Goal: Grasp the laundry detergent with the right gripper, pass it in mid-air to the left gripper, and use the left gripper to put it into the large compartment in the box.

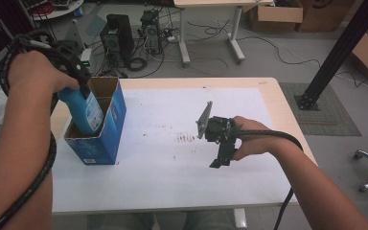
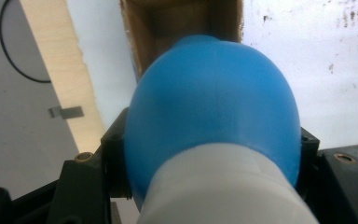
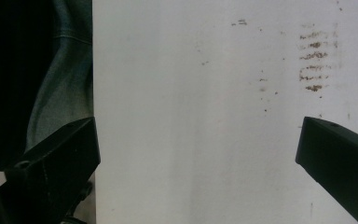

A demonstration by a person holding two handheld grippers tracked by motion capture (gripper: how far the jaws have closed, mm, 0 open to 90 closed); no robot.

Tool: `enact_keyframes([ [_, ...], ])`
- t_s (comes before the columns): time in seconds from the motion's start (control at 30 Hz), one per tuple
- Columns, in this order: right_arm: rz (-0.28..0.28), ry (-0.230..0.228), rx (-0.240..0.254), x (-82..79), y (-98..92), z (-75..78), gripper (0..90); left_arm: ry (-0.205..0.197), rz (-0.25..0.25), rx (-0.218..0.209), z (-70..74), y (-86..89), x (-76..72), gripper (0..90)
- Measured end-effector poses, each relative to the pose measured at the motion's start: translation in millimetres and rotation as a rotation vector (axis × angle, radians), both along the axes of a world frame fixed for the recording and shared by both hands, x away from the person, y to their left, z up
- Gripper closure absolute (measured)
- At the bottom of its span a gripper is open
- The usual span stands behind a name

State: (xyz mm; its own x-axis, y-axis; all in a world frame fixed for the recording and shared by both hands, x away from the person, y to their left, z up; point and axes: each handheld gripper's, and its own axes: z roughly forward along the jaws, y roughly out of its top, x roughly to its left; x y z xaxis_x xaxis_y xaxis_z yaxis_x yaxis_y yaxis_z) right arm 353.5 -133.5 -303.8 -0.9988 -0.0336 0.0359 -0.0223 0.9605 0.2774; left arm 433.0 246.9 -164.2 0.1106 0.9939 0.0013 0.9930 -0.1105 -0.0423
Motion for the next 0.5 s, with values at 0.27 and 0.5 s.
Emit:
enact_keyframes([
  [0.27, -0.002, 0.008, -0.004, 0.4, -0.7, -2.3, 0.0, 0.022, -0.003, 0.001, -36.5, 0.5, 4.1, 38.1],
  [0.5, -0.005, 0.013, -0.009, 0.4, -0.7, -1.0, 0.0, 0.022, 0.005, 0.016, -60.9, -0.9, 7.4, 38.1],
])
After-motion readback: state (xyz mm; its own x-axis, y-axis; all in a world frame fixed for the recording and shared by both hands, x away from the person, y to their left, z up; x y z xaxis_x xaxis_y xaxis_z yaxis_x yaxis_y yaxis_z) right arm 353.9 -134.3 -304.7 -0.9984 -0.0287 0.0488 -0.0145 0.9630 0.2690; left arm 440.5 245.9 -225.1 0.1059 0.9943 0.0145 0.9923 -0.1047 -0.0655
